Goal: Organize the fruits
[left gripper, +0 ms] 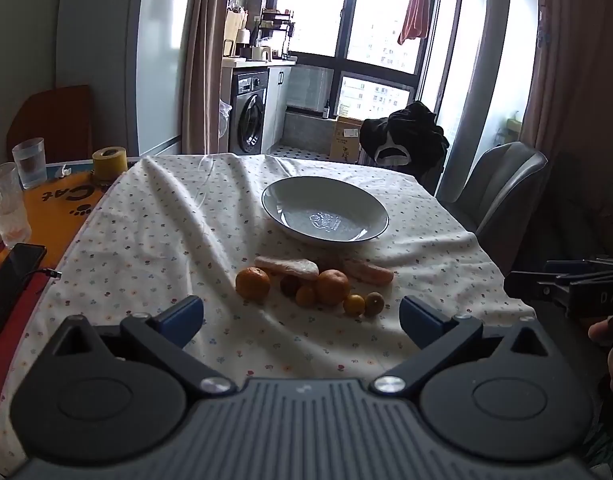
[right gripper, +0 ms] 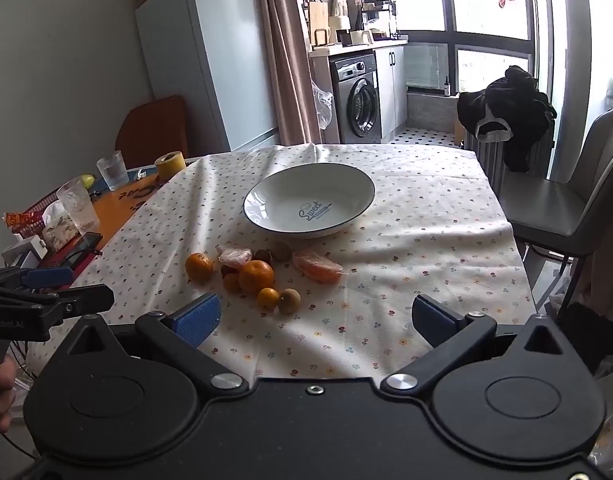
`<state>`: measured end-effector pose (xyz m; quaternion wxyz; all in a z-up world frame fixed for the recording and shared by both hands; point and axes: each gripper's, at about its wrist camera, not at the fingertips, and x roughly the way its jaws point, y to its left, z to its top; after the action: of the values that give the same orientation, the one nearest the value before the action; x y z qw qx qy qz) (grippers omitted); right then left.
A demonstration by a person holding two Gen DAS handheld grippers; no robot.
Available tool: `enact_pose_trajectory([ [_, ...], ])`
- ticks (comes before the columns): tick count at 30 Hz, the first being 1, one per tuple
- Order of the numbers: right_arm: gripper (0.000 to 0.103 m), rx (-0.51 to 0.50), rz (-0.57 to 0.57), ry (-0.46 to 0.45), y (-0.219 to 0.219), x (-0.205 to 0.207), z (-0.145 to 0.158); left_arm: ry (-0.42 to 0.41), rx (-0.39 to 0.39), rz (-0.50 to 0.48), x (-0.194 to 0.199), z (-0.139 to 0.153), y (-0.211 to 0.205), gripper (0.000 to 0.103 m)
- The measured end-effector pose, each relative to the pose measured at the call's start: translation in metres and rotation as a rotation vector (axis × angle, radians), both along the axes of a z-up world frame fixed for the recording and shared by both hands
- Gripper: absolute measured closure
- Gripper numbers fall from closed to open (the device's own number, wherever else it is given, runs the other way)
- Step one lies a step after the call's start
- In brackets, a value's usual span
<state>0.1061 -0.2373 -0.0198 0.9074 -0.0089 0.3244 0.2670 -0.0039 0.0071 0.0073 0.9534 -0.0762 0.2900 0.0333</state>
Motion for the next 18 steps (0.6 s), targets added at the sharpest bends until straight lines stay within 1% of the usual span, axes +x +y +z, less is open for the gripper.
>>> enact_pose_trajectory([
  [10,0.0,0.004,-0.008,-0.007,-0.002,-0.0029,0.006,-0.013,0.019,-0.005,-0.0012,0.0029,-0.0027,0.0],
  [18,0.0,0.008,-0.014,-0.011,-0.003,-0.0032,0.0065,-0.017,0.016,-0.005,-0.0035,0.0028,-0.0042,0.0],
])
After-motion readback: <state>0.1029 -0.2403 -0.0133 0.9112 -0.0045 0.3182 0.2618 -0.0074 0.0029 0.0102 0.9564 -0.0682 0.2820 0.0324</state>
